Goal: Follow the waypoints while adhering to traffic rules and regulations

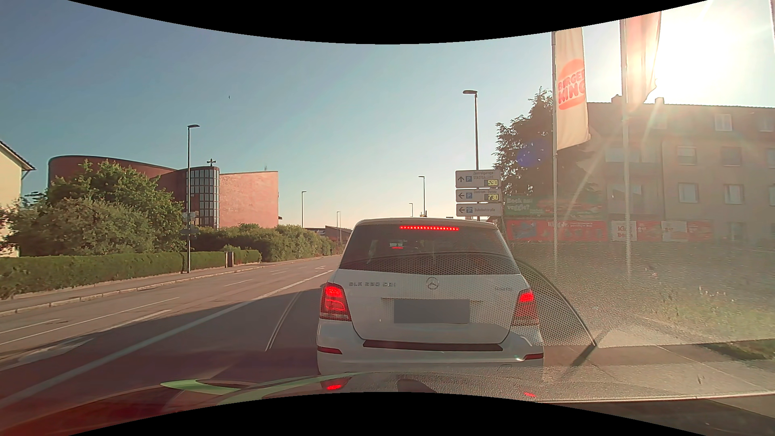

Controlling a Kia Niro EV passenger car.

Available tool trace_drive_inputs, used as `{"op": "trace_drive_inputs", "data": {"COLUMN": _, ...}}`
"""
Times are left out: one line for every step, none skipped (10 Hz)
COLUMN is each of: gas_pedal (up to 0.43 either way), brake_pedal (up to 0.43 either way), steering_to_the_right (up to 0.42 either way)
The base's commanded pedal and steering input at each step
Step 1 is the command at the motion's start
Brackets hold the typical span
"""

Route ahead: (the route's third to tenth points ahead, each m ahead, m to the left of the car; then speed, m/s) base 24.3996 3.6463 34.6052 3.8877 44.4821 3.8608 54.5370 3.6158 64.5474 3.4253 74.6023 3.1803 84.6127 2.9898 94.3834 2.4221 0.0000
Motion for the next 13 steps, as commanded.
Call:
{"op": "trace_drive_inputs", "data": {"gas_pedal": 0.0, "brake_pedal": 0.287, "steering_to_the_right": -0.003}}
{"op": "trace_drive_inputs", "data": {"gas_pedal": 0.0, "brake_pedal": 0.28, "steering_to_the_right": -0.003}}
{"op": "trace_drive_inputs", "data": {"gas_pedal": 0.0, "brake_pedal": 0.28, "steering_to_the_right": -0.003}}
{"op": "trace_drive_inputs", "data": {"gas_pedal": 0.0, "brake_pedal": 0.28, "steering_to_the_right": -0.003}}
{"op": "trace_drive_inputs", "data": {"gas_pedal": 0.0, "brake_pedal": 0.28, "steering_to_the_right": -0.003}}
{"op": "trace_drive_inputs", "data": {"gas_pedal": 0.0, "brake_pedal": 0.28, "steering_to_the_right": -0.003}}
{"op": "trace_drive_inputs", "data": {"gas_pedal": 0.0, "brake_pedal": 0.28, "steering_to_the_right": -0.003}}
{"op": "trace_drive_inputs", "data": {"gas_pedal": 0.0, "brake_pedal": 0.28, "steering_to_the_right": -0.004}}
{"op": "trace_drive_inputs", "data": {"gas_pedal": 0.0, "brake_pedal": 0.28, "steering_to_the_right": -0.003}}
{"op": "trace_drive_inputs", "data": {"gas_pedal": 0.0, "brake_pedal": 0.28, "steering_to_the_right": -0.003}}
{"op": "trace_drive_inputs", "data": {"gas_pedal": 0.0, "brake_pedal": 0.287, "steering_to_the_right": -0.003}}
{"op": "trace_drive_inputs", "data": {"gas_pedal": 0.0, "brake_pedal": 0.28, "steering_to_the_right": -0.003}}
{"op": "trace_drive_inputs", "data": {"gas_pedal": 0.0, "brake_pedal": 0.287, "steering_to_the_right": -0.003}}
